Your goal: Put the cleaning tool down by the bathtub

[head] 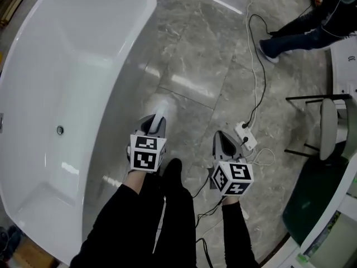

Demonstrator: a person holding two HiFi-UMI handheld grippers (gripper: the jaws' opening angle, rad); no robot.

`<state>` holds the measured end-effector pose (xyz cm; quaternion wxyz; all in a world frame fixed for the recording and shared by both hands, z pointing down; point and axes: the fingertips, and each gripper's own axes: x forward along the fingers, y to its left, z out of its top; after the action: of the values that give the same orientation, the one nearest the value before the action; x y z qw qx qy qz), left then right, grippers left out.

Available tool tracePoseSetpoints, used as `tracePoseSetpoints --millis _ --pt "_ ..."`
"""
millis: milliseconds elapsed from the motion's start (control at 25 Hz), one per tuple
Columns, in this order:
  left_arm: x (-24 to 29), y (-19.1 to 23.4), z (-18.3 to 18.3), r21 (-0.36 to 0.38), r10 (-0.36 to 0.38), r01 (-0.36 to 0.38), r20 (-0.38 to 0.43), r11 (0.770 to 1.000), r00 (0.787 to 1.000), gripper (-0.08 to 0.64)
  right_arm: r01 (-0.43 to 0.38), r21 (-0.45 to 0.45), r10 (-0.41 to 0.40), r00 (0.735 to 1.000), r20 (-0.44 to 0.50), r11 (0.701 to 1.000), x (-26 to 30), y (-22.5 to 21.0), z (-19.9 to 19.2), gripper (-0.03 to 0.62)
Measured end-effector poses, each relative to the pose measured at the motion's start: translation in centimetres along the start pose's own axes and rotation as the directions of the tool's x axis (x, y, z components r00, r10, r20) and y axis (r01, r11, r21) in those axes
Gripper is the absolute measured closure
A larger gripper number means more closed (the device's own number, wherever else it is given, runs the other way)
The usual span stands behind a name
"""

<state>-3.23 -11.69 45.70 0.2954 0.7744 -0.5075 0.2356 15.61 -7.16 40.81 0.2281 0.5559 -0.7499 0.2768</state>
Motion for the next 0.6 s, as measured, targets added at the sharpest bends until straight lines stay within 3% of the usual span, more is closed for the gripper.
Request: tracePoseSetpoints --millis 600 --pt "13.7 5.0 -6.6 0.005 -0.002 0.001 0.03 1.0 1.0 0.463 -0.004 -0.071 0.006 0.999 0.035 0.997 12.7 -3.5 -6.3 0.592"
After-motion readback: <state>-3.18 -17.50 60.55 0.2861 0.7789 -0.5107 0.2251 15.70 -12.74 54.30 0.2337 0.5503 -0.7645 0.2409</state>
